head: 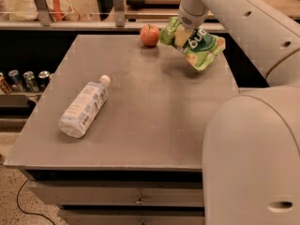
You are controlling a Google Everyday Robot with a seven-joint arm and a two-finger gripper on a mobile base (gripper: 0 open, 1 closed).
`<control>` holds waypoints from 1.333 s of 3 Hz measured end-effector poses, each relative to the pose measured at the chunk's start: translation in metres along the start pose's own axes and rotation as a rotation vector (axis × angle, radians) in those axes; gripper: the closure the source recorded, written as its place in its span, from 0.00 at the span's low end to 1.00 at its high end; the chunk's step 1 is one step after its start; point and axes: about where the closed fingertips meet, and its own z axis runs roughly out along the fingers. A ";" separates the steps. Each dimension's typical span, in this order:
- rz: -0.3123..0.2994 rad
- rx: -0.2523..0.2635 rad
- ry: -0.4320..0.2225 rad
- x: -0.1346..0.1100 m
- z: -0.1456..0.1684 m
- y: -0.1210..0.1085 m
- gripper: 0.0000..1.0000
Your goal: Move green rice chip bag near apple
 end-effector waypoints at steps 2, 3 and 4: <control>0.030 -0.010 0.033 -0.004 0.020 -0.002 0.58; 0.044 -0.013 0.043 -0.003 0.024 -0.002 0.35; 0.055 -0.017 0.051 -0.001 0.026 -0.002 0.12</control>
Offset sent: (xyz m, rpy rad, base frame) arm 0.0216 0.0017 -0.0119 0.0027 0.0330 -0.0596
